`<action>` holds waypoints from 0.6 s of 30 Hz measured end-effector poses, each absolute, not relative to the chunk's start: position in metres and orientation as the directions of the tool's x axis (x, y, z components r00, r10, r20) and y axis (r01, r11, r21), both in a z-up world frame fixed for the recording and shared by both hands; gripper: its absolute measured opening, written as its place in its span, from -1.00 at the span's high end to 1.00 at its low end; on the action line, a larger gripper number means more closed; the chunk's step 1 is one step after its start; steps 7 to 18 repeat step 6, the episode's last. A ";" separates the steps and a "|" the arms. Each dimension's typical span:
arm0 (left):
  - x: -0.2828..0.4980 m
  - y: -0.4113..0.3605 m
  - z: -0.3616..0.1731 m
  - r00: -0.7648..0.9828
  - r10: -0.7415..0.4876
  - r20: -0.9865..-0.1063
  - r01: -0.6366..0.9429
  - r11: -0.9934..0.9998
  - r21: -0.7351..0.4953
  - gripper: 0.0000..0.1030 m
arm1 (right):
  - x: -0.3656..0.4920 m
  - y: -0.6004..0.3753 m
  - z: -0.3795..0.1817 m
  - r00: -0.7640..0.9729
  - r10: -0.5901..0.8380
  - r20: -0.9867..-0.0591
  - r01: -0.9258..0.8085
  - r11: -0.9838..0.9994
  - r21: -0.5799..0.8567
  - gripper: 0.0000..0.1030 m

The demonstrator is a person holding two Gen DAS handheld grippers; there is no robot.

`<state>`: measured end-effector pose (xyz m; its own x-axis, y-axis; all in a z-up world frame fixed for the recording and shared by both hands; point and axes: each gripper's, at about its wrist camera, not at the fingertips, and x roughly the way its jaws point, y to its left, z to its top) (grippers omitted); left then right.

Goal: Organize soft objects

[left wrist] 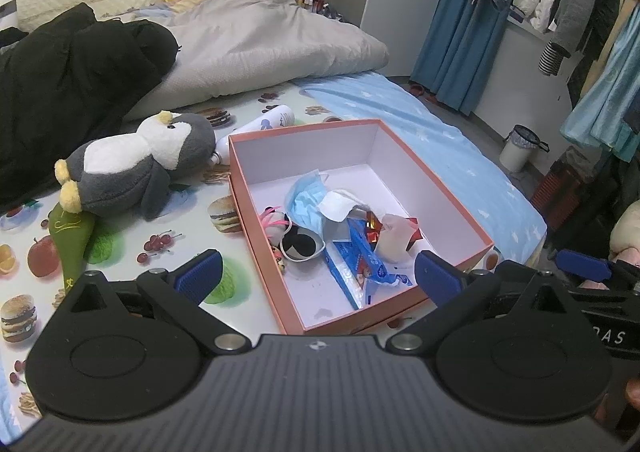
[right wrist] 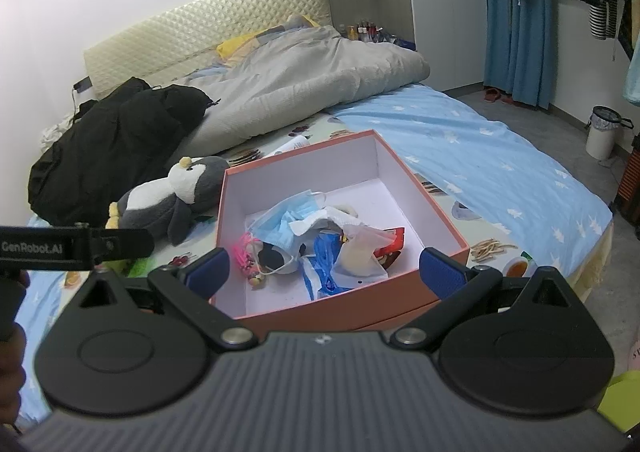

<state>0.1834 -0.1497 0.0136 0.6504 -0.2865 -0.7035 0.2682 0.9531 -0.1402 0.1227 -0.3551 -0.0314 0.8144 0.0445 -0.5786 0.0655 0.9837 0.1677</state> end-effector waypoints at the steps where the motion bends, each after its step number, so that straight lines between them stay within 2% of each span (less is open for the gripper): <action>1: 0.184 -0.149 0.014 0.649 -0.288 -0.704 0.270 0.953 -0.140 -1.00 | 0.123 -0.355 -0.031 0.814 0.046 -0.579 0.064 0.984 0.168 -1.00; 18: 0.184 -0.148 0.015 0.650 -0.287 -0.704 0.269 0.953 -0.140 -1.00 | 0.122 -0.355 -0.029 0.814 0.049 -0.578 0.059 0.984 0.167 -1.00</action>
